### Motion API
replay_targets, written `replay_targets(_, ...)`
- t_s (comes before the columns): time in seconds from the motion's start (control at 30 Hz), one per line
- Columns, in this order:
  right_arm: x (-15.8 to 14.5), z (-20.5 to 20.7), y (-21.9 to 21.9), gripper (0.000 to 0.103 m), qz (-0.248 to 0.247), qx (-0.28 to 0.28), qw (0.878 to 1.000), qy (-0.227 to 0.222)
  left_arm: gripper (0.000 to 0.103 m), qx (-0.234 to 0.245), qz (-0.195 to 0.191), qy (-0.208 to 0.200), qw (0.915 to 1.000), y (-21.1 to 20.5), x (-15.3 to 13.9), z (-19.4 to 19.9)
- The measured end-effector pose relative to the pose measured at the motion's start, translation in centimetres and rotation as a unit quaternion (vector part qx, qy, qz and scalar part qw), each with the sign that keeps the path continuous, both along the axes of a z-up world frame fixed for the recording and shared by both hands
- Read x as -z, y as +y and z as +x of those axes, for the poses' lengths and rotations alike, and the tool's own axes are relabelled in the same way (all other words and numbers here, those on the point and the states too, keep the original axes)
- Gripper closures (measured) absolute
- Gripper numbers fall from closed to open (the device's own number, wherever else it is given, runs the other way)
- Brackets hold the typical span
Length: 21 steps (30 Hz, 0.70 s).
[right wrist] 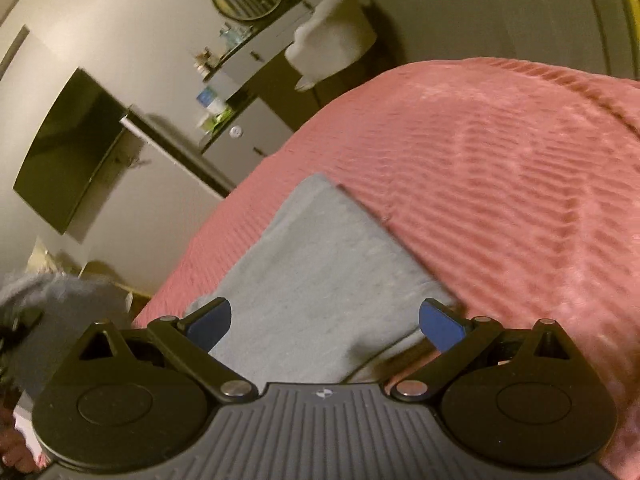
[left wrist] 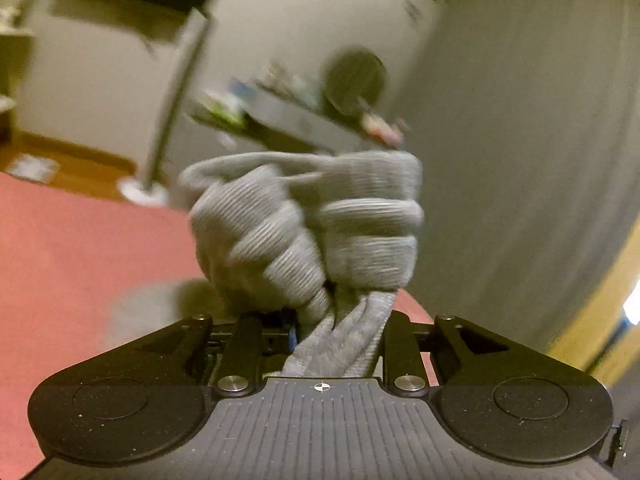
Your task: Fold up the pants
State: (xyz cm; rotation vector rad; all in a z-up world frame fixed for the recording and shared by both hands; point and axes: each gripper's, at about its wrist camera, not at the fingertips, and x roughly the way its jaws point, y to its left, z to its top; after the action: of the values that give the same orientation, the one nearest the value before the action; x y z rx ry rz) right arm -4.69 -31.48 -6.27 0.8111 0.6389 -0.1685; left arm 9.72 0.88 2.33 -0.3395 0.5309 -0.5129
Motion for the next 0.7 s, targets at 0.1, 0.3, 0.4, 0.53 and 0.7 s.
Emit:
replay_targets(0.1,0.9,-0.6,-1.2,0.003,0.004,0.004,1.0,0.006,0.047,0.041,0.042,0.05,0.997,-7.8,5.6,1.4)
replay_targets(0.3,2.5,-1.8,-3.6,0.003,-0.002,0.004,1.0,0.012,0.039,0.118,0.148,0.135,0.9726,-12.7,11.8,0.9)
replay_targets(0.4,2.5,-1.4,-3.8,0.003,-0.009,-0.009,1.0,-0.021,0.018,0.118,0.072,0.137,0.9808,-8.0,9.3,0.1)
replay_targets(0.53,2.2,0.2,-2.7,0.003,0.042,-0.034,0.995,-0.089,0.008,0.068,0.024,0.128,0.9892,-1.7,6.9,-1.2)
replay_targets(0.7,3.7,3.9,-1.0,0.003,0.101,-0.08,0.986,-0.105,0.008,0.003,0.075,0.128,0.9889,3.7,7.9,-3.1)
